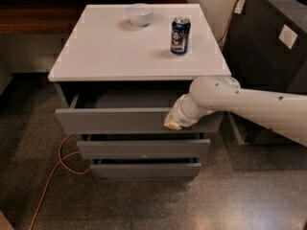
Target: Close top drawer
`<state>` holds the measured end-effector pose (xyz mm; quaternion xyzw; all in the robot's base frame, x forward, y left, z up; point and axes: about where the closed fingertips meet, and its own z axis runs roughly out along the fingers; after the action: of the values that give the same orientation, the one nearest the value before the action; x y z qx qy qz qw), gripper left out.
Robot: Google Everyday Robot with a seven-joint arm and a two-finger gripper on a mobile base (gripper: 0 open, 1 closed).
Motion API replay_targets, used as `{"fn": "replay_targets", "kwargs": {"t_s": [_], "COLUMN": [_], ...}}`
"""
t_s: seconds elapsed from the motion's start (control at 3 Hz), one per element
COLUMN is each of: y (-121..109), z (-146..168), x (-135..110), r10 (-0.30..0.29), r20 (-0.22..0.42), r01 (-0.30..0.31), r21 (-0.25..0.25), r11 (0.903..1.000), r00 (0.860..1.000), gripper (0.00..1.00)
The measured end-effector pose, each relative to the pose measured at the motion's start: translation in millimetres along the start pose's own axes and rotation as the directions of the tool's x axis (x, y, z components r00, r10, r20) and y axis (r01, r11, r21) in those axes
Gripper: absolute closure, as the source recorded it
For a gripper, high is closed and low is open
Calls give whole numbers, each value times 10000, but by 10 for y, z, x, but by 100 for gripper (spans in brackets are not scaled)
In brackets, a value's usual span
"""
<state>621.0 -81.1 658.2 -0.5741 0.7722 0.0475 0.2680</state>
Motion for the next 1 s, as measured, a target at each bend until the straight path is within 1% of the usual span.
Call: {"fn": "replay_targets", "kwargs": {"t_s": [0.67, 1.0], "y": [-262, -458], "z": [34, 42], "x": [-28, -71], "r10": [203, 350], "r20": [104, 188], "r01": [-206, -359], "r21": [241, 505], "r11": [9995, 9981], "r00": [9997, 9992], "gripper": [100, 100]}}
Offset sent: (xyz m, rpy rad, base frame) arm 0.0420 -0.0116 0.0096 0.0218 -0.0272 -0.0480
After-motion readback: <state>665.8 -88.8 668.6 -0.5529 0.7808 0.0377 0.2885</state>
